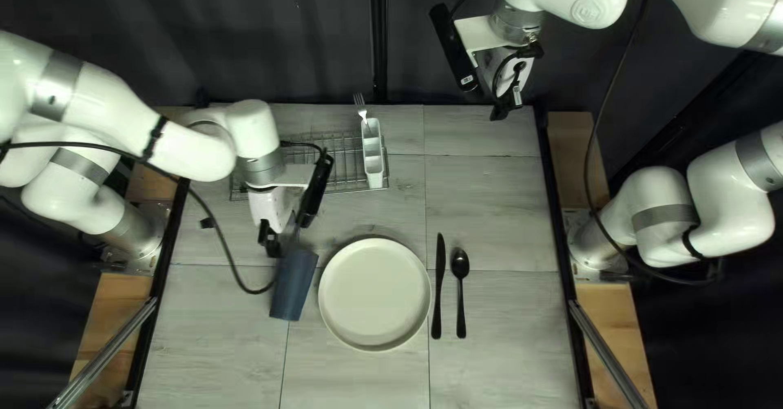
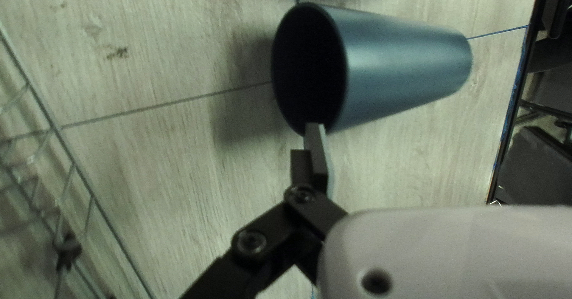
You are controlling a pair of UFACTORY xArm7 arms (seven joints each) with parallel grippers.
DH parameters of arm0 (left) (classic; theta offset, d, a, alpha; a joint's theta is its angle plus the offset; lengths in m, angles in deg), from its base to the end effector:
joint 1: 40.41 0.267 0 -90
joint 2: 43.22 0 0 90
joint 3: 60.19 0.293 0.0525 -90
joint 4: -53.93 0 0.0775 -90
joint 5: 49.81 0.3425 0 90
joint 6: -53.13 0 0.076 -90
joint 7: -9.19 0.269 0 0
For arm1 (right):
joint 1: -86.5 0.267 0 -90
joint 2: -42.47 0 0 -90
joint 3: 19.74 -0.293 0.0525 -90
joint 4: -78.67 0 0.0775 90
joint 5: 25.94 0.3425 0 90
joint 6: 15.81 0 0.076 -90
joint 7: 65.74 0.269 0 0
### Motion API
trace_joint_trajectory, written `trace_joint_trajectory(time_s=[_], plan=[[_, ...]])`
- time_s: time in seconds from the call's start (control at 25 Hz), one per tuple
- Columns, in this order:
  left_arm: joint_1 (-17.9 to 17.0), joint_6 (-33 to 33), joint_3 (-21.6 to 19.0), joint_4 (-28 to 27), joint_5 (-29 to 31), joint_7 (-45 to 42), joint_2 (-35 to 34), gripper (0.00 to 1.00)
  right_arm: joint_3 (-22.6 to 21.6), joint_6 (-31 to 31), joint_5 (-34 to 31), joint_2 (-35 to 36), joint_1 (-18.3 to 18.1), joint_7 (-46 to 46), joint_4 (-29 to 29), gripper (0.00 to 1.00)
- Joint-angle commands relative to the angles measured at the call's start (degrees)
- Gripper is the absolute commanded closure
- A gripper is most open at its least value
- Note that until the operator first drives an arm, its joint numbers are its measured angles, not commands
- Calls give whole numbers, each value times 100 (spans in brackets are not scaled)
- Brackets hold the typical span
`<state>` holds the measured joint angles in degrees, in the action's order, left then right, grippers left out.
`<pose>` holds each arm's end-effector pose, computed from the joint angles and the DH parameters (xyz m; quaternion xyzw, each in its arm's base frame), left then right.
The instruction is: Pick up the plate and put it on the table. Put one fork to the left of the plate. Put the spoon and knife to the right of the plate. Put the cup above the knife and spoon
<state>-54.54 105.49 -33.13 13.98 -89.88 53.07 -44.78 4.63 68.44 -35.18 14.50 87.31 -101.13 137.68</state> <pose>0.3971 -0.0210 0.1038 0.9621 -0.0239 0.0410 0.2685 0.3043 -0.1748 0.3257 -0.9910 -0.1324 -0.0131 0.0124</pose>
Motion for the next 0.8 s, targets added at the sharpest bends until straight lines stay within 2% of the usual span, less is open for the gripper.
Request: trace_joint_trajectory(time_s=[0.04,0.32,0.8], plan=[[35,57,28,-64,-356,372,280,0,0,0,0,0,0,0,0,0],[-93,69,-151,-179,-848,593,602,0,0,0,0,0,0,0,0,0],[-70,360,-272,-367,-1377,1014,1033,0,0,0,0,0,0,0,0,0]])
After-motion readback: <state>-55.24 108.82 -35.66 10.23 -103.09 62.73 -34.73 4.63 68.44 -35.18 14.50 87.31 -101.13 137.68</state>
